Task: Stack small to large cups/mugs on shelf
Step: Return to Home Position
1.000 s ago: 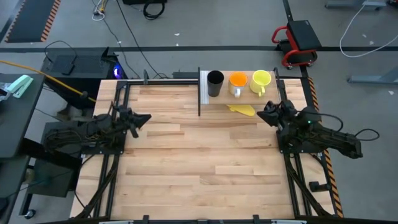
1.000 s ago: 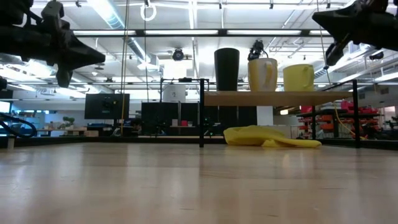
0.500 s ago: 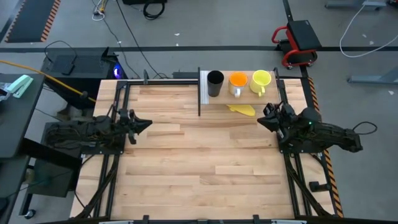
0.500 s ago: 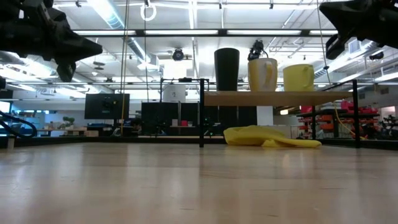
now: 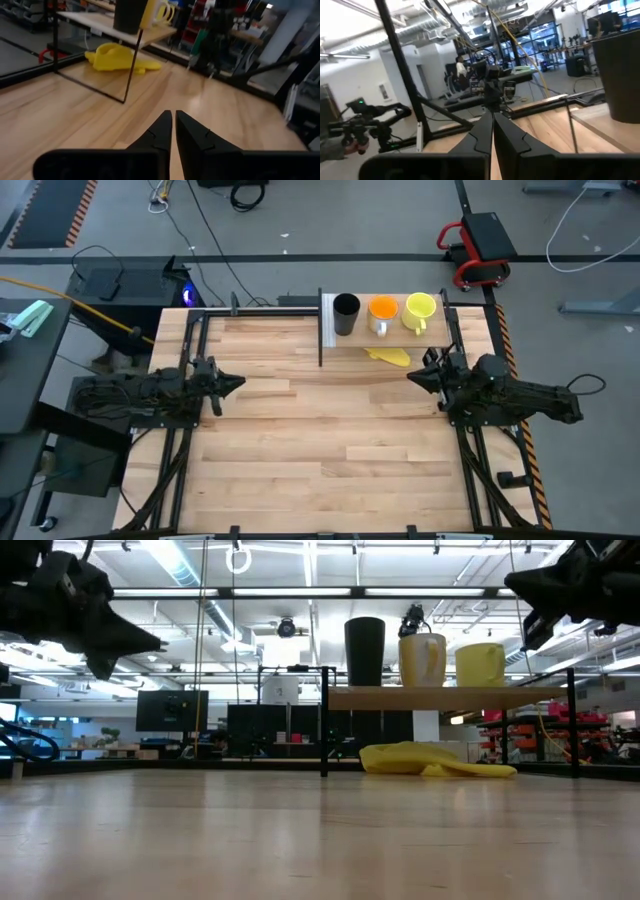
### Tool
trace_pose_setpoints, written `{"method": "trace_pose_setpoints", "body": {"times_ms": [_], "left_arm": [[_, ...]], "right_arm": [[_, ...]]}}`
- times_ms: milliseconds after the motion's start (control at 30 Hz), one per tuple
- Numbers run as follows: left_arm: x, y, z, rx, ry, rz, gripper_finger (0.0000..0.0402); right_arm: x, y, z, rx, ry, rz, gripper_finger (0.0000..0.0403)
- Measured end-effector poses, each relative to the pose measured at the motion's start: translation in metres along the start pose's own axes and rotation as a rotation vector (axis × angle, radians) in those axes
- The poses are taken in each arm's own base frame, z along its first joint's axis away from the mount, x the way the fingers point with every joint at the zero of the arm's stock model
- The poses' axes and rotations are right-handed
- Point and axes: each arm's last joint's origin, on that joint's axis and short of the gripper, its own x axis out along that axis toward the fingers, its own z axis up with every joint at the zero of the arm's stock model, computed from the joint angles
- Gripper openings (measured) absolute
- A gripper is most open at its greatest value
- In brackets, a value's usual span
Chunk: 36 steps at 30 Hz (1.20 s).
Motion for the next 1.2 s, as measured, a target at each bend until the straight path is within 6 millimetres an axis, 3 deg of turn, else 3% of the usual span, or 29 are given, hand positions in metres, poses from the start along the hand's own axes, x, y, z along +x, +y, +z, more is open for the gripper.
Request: {"method": "trace_pose_setpoints", "body": {"times_ms": [333, 733, 933, 1200], "left_arm": [[0.000, 0.003, -0.007, -0.013, 0.070, 0.027, 0.0039], [-0.001, -0.006, 0.010, -0.005, -0.097, -0.060, 0.0030], [0.008, -0.003, -0.007, -0.011, -0.113, -0.069, 0.0039], [0.009, -0.003, -0.007, 0.062, -0.165, -0.076, 0.0034]], "right_arm": [[-0.001, -0.005, -0.009, 0.029, 0.077, -0.096, 0.0022], [0.000, -0.003, -0.004, 0.030, 0.025, -0.082, 0.0022], [0.000, -0.003, -0.004, -0.002, 0.027, -0.082, 0.0022], [0.000, -0.004, -0.005, -0.039, 0.032, -0.091, 0.0022]]}}
